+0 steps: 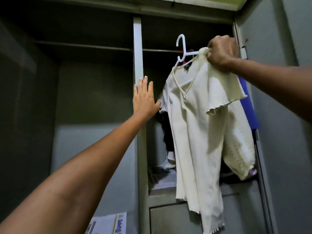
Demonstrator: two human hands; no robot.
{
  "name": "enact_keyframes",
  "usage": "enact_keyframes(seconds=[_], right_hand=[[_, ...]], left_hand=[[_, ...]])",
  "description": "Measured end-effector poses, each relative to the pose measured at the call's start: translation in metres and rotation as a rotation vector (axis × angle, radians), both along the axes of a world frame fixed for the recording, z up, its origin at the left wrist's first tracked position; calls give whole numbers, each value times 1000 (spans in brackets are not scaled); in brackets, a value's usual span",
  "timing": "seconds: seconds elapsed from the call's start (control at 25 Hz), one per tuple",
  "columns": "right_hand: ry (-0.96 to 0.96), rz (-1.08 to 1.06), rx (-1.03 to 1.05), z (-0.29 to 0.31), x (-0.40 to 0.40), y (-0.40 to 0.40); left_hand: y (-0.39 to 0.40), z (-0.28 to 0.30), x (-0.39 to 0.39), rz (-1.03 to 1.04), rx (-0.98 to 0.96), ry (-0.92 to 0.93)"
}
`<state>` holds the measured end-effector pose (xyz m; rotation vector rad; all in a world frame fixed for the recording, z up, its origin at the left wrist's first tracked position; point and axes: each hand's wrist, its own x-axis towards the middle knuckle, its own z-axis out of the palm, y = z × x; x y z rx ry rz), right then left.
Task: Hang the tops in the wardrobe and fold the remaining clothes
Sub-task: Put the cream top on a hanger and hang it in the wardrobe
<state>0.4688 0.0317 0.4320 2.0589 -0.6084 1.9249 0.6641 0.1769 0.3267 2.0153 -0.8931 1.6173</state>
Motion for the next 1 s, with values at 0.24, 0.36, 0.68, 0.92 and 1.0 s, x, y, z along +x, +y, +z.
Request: enact_keyframes(seconds=[0.24,0.36,0.68,0.92,1.0], right_hand=[[6,16,-51,33,70,-35],[-38,40,-44,50,96,-45],[-108,107,61,69,136,-60],[-83,48,93,70,135,-77],[-67,27,97,70,135,-78]], left_hand=[[-16,20,26,166,-73,-145],[-17,20,30,190,-85,-164],[-20,19,34,269,-87,-184],[-20,19,36,306,-88,-228],[-21,19,37,327,-86,-236]])
